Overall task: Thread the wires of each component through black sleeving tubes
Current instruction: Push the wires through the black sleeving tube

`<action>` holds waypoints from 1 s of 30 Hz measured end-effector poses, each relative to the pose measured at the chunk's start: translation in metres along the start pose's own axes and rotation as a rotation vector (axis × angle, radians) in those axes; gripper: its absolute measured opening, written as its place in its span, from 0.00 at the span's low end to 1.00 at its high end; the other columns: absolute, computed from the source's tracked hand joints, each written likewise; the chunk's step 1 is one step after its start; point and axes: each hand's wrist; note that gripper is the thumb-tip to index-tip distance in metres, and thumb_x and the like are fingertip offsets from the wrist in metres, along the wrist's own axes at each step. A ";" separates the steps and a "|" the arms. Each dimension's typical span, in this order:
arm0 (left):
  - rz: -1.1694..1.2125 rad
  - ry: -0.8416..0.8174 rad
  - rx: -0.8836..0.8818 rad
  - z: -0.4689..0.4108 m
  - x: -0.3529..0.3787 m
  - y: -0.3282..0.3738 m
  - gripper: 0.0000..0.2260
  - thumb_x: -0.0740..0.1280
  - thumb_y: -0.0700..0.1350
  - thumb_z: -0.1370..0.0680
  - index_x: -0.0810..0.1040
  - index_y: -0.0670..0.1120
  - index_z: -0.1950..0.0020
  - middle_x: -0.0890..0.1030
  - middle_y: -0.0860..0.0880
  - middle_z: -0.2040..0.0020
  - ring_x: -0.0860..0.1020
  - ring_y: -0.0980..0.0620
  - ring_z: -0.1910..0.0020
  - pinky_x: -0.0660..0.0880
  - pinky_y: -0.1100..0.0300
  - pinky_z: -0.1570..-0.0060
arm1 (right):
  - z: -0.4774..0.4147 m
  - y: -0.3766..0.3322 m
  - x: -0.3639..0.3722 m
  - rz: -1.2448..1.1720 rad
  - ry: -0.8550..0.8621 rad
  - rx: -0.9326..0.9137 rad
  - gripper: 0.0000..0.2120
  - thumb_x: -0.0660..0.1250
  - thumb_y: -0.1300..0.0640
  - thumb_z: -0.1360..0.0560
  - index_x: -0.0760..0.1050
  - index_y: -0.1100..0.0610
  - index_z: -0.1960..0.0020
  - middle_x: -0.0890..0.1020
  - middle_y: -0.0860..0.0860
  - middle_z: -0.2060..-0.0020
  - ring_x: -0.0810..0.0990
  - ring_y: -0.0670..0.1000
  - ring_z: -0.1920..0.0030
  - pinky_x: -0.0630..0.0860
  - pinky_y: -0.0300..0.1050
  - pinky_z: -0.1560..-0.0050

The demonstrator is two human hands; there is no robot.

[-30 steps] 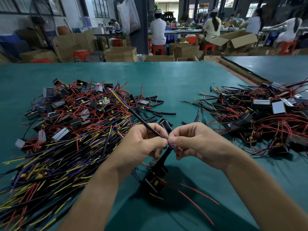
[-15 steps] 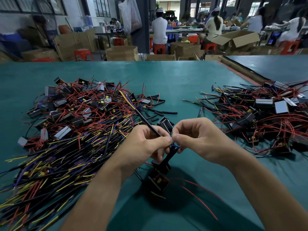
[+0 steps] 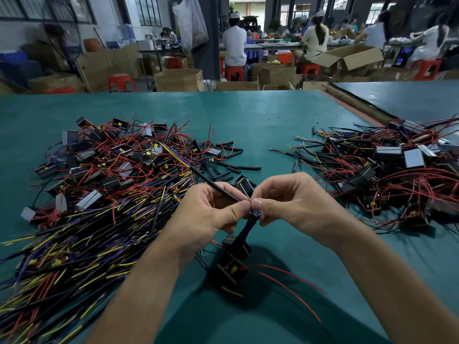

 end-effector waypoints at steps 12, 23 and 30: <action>-0.038 0.086 0.045 -0.002 -0.001 -0.004 0.07 0.76 0.38 0.34 0.80 0.48 0.66 0.81 0.46 0.71 0.75 0.54 0.74 0.71 0.65 0.76 | -0.001 0.000 0.003 0.205 0.060 -0.125 0.07 0.71 0.69 0.27 0.79 0.60 0.61 0.83 0.53 0.68 0.80 0.50 0.67 0.80 0.45 0.63; -0.150 0.136 0.165 -0.002 0.004 0.000 0.08 0.76 0.32 0.32 0.79 0.42 0.63 0.78 0.45 0.70 0.70 0.45 0.71 0.68 0.57 0.69 | -0.001 -0.002 0.005 0.058 0.109 0.082 0.08 0.71 0.68 0.27 0.80 0.60 0.63 0.80 0.52 0.71 0.77 0.47 0.71 0.79 0.39 0.67; -0.251 0.271 0.272 -0.001 0.009 0.001 0.10 0.78 0.31 0.36 0.81 0.44 0.66 0.83 0.46 0.67 0.81 0.41 0.67 0.79 0.46 0.64 | 0.000 -0.003 0.007 -0.037 0.127 0.145 0.10 0.71 0.67 0.28 0.82 0.58 0.67 0.80 0.55 0.71 0.76 0.48 0.72 0.79 0.39 0.68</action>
Point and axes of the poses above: each hand's wrist, its own z-axis away from the middle knuckle, its own x-axis out of the palm, y = z × x
